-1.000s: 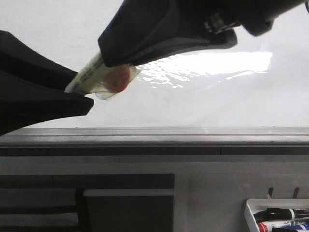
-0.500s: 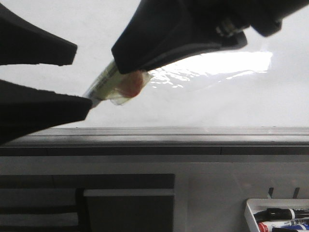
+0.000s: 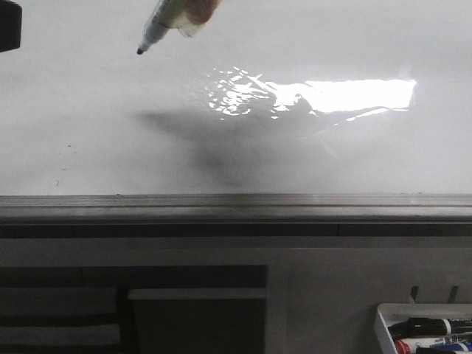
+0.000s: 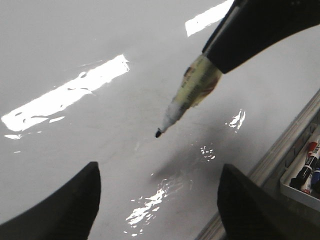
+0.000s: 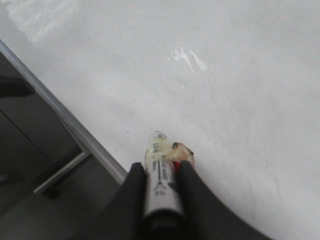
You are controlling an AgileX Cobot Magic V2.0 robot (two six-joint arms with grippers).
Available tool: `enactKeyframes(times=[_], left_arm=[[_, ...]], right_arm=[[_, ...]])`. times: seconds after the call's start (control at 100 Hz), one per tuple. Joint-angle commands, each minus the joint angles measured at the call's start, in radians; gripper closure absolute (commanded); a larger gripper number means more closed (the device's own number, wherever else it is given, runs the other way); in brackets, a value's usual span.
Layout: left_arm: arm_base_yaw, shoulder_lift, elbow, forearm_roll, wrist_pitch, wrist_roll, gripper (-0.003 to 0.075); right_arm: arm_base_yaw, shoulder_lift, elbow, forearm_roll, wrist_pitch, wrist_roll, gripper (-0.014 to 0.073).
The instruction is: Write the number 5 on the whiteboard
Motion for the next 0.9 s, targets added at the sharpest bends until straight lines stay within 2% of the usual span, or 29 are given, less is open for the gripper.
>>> enactKeyframes(times=[0.0, 0.21, 0.78, 0.89], left_arm=[[0.0, -0.003, -0.025, -0.035, -0.048, -0.012, 0.0272], [0.0, -0.003, -0.025, -0.035, -0.048, -0.012, 0.0316], [0.0, -0.003, -0.025, -0.035, -0.046, -0.012, 0.0315], [0.0, -0.003, -0.025, -0.035, -0.043, -0.012, 0.0315]], right_arm=[[-0.026, 0.018, -0.089, -0.023, -0.048, -0.008, 0.0655], [-0.053, 0.074, -0.119, -0.023, -0.031, -0.008, 0.0655], [-0.039, 0.104, -0.046, 0.007, 0.022, -0.008, 0.0655], [-0.061, 0.077, -0.046, 0.006, 0.089, -0.008, 0.0655]])
